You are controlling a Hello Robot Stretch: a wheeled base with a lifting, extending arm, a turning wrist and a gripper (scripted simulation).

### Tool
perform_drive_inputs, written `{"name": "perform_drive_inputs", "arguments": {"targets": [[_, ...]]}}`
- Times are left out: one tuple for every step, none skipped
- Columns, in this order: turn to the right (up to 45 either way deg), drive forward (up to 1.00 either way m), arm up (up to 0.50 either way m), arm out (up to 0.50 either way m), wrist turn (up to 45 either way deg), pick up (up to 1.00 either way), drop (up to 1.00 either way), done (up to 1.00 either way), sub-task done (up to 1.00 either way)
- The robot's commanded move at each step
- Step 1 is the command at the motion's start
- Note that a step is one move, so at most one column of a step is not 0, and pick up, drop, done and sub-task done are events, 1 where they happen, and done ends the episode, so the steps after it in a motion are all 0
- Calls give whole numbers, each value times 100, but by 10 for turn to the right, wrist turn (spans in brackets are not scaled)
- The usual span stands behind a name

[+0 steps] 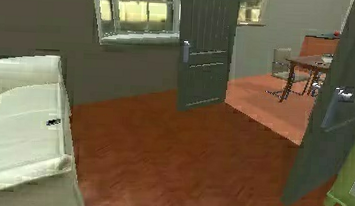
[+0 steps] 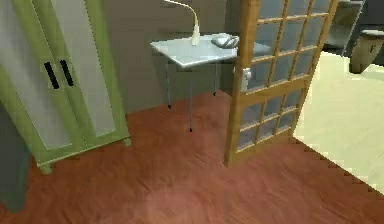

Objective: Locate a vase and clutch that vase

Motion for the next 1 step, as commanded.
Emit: {"name": "perform_drive_inputs", "arguments": {"targets": [[-450, 0, 0, 0, 0, 0, 0, 0, 0]]}}
